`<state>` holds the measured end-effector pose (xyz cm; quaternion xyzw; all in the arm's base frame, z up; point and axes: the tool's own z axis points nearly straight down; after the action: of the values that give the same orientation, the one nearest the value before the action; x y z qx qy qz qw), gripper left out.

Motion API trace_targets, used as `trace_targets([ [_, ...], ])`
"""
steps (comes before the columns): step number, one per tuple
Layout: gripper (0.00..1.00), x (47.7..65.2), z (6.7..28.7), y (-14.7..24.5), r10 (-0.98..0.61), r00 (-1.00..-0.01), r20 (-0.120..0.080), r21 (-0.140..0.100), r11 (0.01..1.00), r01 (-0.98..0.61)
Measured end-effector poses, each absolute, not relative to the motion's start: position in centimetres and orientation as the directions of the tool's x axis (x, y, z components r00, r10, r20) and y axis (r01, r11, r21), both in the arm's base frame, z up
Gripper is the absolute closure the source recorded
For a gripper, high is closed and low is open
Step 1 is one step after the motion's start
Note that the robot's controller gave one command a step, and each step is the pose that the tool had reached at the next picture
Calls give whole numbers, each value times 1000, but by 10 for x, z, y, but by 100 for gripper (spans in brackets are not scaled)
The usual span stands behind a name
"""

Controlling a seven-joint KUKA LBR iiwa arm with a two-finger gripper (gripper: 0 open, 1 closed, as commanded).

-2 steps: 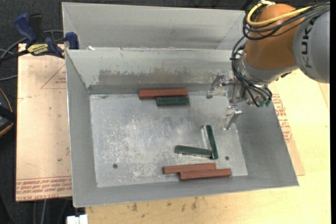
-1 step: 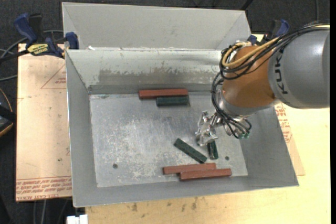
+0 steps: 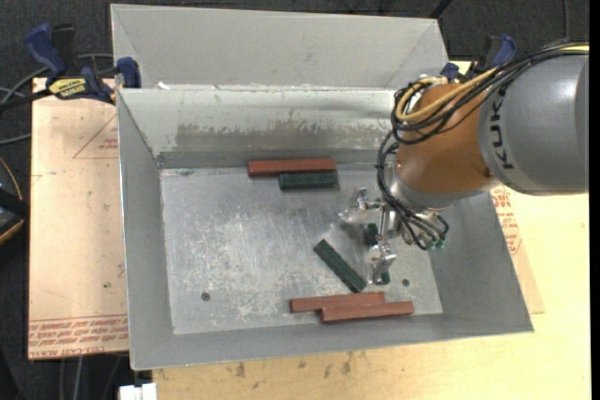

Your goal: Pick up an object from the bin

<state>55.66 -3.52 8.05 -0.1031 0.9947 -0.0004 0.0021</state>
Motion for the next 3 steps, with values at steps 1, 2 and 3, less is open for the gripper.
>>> trace_targets([
  [1, 0, 557, 80, -35, -205, -979, -4, -1, 979, -205],
  [2, 0, 557, 80, -34, -199, -980, -4, -2, 980, -199],
  [3, 0, 564, 124, -13, -152, -988, 3, 6, 988, -152],
])
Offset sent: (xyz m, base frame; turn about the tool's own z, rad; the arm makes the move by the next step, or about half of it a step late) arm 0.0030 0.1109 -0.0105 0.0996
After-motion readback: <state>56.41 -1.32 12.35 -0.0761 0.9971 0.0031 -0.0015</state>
